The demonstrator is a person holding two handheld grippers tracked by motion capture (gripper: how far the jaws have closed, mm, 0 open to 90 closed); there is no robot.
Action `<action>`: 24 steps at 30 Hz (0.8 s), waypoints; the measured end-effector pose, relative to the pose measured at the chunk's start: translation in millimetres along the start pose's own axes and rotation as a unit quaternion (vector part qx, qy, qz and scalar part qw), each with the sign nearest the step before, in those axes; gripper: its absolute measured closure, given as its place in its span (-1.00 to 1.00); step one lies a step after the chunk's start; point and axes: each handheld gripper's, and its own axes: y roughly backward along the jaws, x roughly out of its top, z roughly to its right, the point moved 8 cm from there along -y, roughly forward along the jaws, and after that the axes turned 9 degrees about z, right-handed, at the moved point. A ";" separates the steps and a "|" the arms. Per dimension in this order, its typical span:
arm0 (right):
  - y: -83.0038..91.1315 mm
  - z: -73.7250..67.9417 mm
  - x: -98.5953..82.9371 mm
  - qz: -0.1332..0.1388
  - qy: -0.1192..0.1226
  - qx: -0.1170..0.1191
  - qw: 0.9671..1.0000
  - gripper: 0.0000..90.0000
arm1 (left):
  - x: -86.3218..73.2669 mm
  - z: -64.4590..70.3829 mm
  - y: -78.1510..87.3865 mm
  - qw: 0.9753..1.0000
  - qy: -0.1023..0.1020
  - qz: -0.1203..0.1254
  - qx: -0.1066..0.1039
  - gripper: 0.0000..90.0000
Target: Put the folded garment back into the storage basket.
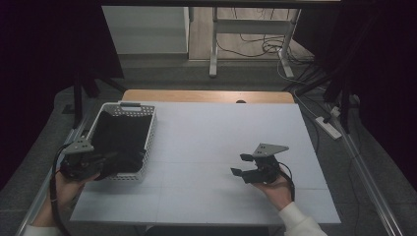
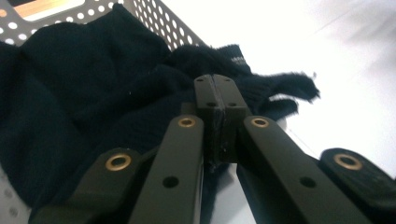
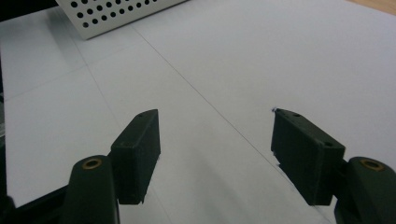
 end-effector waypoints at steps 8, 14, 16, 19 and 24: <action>-0.4 -1.7 -0.2 -0.004 0.007 -0.004 1.000 -0.28 | -20.2 -6.2 -11.3 0.999 0.001 -0.035 0.019 0.97; 1.2 -0.4 0.4 -0.002 0.005 -0.006 1.000 -0.28 | -27.7 -23.6 -12.9 0.998 0.019 -0.047 0.036 0.98; 1.6 -0.4 0.5 -0.002 0.006 -0.007 1.000 -0.28 | -31.6 -28.6 -16.2 0.997 0.025 -0.055 0.039 0.98; 2.0 -0.9 0.5 -0.002 0.007 -0.006 1.000 -0.28 | -34.8 -33.5 -20.7 0.997 0.033 -0.060 0.041 0.98; 2.5 -0.4 0.2 -0.002 0.005 -0.007 1.000 -0.28 | -35.7 -33.5 -23.8 0.996 0.028 -0.067 0.048 0.98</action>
